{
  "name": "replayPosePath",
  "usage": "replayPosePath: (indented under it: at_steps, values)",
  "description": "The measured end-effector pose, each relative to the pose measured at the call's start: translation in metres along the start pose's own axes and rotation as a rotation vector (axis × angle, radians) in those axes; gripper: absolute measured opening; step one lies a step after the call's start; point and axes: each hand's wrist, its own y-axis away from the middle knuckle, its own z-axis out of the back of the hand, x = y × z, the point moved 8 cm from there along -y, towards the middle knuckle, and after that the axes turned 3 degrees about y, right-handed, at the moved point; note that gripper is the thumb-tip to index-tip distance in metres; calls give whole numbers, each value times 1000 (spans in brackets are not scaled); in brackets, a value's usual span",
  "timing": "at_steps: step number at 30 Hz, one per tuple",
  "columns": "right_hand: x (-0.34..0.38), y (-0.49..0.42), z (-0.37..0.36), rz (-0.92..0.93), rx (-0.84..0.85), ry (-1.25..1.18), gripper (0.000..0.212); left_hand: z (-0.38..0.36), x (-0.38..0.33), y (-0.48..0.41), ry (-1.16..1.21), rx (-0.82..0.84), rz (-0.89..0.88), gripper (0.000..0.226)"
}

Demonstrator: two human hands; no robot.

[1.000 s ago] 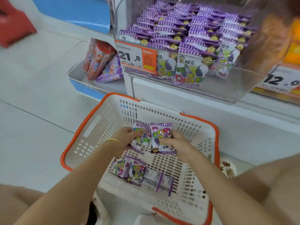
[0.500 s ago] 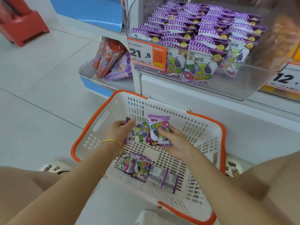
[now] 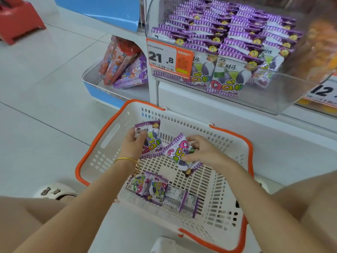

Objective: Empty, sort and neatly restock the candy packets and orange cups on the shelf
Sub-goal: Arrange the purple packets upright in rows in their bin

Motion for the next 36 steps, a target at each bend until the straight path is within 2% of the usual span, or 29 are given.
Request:
replayPosePath:
  at_steps: [1,2,5,8,9,10,12,13,14,16,18,19,22,24,26,29,32,34,36]
  values:
    - [4,1,1,8,47,76,54,0,-2,0,-96,17,-48,10]
    - [9,3,-1,17,106,151,52,-1,-1,0,-191,45,-65,17]
    - [24,8,-16,91,215,365,37,-14,15,2,-315,248,23,39]
    - [35,6,-21,196,124,455,34,-30,33,18,-315,475,214,94]
    - [35,4,-18,203,74,436,38,-34,33,22,-366,527,211,102]
    - [33,1,-13,194,25,380,43,-36,34,22,-426,553,171,95]
    - [27,-2,-3,160,-61,204,50,-36,33,18,-464,546,115,61]
    - [25,-3,1,149,-94,110,50,-36,34,19,-428,563,131,59]
    - [22,-4,2,151,-121,44,48,-37,38,19,-370,588,172,66]
    - [22,-6,-1,189,-160,20,38,-39,46,24,-231,604,290,87]
    - [24,-7,-11,232,-182,37,29,-46,47,30,-208,624,314,100]
    - [25,-8,-16,255,-182,52,25,-49,47,31,-262,630,274,97]
    - [18,-17,-23,279,-216,3,16,-40,53,18,-317,512,192,53]
    - [-4,-27,-25,191,-260,-116,12,-26,63,9,-282,424,219,50]
    - [-37,-44,-38,79,-222,-6,19,-4,73,-1,-285,305,241,48]
    - [-93,-73,-89,-28,64,379,49,24,93,-10,-165,170,327,53]
    - [-133,-93,-138,-82,283,522,82,40,110,-15,-102,100,347,43]
    - [-145,-104,-160,-72,321,610,94,46,117,-17,-61,74,323,25]
    - [-148,-108,-170,-35,242,789,96,46,120,-16,-7,71,306,16]
